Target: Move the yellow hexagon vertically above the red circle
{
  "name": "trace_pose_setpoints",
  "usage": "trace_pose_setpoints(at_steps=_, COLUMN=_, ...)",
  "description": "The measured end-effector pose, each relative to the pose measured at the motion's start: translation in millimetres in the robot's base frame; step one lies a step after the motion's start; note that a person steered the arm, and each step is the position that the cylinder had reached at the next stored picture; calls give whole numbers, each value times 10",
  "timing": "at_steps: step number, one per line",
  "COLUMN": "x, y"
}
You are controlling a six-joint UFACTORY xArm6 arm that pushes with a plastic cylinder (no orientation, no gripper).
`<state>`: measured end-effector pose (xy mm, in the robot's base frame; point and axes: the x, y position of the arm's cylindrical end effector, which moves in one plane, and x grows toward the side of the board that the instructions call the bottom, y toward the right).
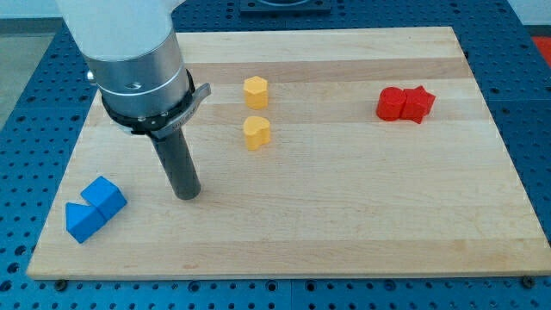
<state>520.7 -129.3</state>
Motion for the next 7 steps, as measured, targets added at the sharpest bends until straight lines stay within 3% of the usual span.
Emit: trace_pose_setpoints(at_steps=7, x=-10, y=1085)
